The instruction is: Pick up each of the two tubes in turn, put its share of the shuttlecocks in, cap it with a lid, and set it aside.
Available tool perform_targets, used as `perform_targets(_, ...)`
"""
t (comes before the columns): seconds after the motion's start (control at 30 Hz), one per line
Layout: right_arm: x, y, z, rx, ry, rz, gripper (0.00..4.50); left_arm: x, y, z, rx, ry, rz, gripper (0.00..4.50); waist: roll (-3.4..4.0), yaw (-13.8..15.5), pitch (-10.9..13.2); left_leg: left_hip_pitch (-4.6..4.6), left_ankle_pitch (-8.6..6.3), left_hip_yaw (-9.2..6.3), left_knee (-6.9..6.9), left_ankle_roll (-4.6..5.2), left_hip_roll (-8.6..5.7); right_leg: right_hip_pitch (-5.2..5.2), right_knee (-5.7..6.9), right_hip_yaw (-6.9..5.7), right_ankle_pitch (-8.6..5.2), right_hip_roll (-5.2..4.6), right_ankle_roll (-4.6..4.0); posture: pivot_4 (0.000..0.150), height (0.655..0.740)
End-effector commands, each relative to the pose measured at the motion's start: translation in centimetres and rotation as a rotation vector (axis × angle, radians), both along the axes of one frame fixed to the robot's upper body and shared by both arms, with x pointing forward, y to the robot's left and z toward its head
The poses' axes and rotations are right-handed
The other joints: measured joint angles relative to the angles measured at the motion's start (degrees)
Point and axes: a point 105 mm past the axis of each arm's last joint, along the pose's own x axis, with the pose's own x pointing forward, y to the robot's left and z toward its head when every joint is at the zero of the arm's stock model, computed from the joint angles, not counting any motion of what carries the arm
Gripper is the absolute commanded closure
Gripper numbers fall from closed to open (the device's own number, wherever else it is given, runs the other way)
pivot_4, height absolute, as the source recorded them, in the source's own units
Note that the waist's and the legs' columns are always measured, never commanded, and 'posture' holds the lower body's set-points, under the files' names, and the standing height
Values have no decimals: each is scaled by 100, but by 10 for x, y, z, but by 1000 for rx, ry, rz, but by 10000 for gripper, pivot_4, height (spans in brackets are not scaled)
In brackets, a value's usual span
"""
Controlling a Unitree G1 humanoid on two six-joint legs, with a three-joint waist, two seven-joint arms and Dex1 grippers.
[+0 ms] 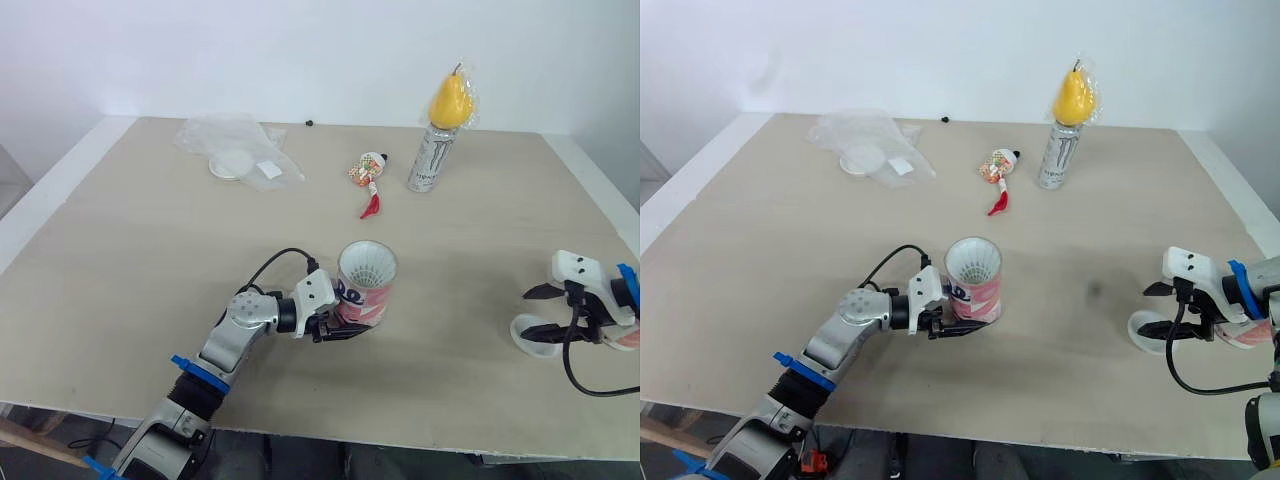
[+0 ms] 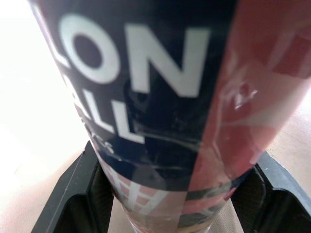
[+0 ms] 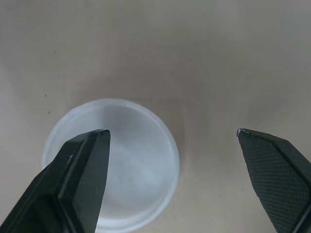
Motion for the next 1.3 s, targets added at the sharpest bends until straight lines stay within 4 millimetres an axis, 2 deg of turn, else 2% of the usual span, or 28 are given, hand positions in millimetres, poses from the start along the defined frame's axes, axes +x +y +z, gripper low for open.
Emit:
perform_targets(0.03,-1,1,8,2,2,29,8960,-4,0,1,3,-1,-12,16849,0,-1,0,0,0,0,0,0,0,0,0,0,0,0,0,1500,7400)
perform_targets(0.07,-1,1,7,1,3,30,15853,-4,0,0,5,-1,-12,16849,0,-1,0,1,0,0,-1,0,0,0,0,0,0,0,0,1500,7400)
perform_targets(0.1,-2,0,7,-2,9,31,18906,-4,0,0,7,-1,-11,16849,1,-1,0,2,0,0,-1,0,0,0,0,0,0,1,0,1500,7400)
perform_targets(0.13,-2,0,7,-7,13,33,25082,-3,0,0,8,-2,-10,16849,1,-1,0,3,0,-1,-2,0,0,0,0,0,0,1,0,1500,7400)
perform_targets(0.2,-3,-1,6,-16,18,38,32805,-2,1,1,9,-3,-8,16849,1,-1,-1,4,0,0,-1,0,1,0,0,0,0,1,0,1500,7400)
perform_targets(0.23,-3,-1,5,-18,18,41,39162,-2,1,1,11,-5,-7,16849,1,-1,0,4,0,0,-1,0,1,0,0,0,0,1,0,1500,7400)
perform_targets(0.27,-3,-1,5,-20,18,42,40924,-1,1,1,12,-6,-6,16849,1,-1,0,4,0,0,-1,0,1,1,0,0,0,1,0,1500,7400)
perform_targets(0.3,-3,-1,5,-19,18,43,44618,-1,0,1,13,-7,-6,16849,1,-1,-1,4,0,0,-1,0,1,1,0,0,0,1,0,1500,7400)
perform_targets(0.5,-5,0,7,-32,18,66,44618,3,1,1,18,-12,6,16849,1,-1,0,5,0,0,-1,0,1,3,0,0,0,1,-1,1500,7400)
perform_targets(0.6,-1,11,18,-24,-9,98,44618,6,4,-1,32,-10,13,16849,1,-1,-1,6,0,-1,-1,0,1,4,0,0,0,1,-1,1500,7400)
perform_targets(0.93,-7,96,88,23,-108,361,44618,7,3,-11,94,55,-43,16849,22,-5,-3,9,1,-1,2,0,2,4,2,1,-8,1,-21,1500,7400)
perform_targets(1.07,-10,149,131,87,-212,518,44618,6,2,-18,133,87,-79,16849,29,-5,-4,4,1,2,4,-1,2,-1,1,-1,-9,-2,-21,1500,7400)
perform_targets(1.17,-14,182,159,137,-267,625,44618,5,0,-19,133,100,-94,16849,33,-2,-6,3,1,3,0,-1,3,-7,2,-2,-8,-2,-22,1500,7400)
perform_targets(1.2,-15,190,166,149,-287,658,44618,4,-1,-19,136,107,-101,16849,9,13,-4,4,0,-2,0,-1,4,-4,2,-7,-10,-1,-24,1500,7400)
perform_targets(1.3,-16,209,183,171,-335,740,44618,3,-2,-21,146,117,-115,16849,6,21,-4,-3,-2,-1,1,-5,5,-7,-3,-12,-15,-7,-27,1500,7400)
